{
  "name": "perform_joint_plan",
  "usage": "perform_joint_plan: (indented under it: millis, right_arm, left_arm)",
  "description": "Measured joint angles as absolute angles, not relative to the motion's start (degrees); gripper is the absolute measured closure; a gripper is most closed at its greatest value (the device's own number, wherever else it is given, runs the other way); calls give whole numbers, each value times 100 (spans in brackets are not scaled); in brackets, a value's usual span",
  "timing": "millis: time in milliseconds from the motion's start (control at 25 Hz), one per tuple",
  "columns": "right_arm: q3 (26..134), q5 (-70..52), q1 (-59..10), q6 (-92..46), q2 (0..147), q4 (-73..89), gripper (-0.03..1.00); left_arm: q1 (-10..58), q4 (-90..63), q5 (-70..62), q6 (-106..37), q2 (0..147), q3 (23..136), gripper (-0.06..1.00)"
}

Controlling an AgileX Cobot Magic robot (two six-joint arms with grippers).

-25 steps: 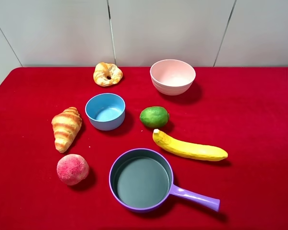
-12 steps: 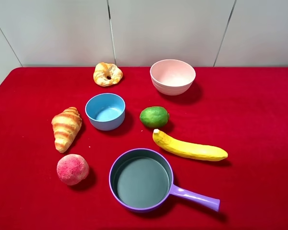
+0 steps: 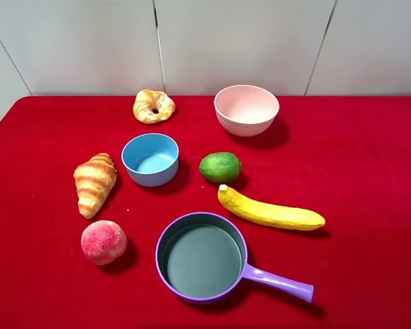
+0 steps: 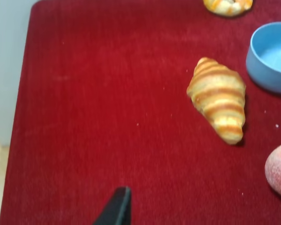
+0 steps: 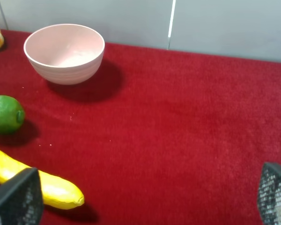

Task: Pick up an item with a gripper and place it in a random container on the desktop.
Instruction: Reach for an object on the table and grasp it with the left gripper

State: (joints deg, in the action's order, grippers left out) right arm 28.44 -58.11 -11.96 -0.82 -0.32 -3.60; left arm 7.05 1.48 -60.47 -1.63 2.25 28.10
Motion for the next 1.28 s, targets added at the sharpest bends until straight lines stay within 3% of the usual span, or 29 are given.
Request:
perform_joint_plan:
  millis: [680, 1280]
  right_arm:
    - [2844, -5811, -1196, -82, -32, -360, 27]
    - [2844, -5811, -1196, -82, -32, -360, 27]
  left_arm:
    - [705, 148, -4179, -163, 2832, 3250, -4]
    - [705, 148, -2803, -163, 5426, 4352, -4]
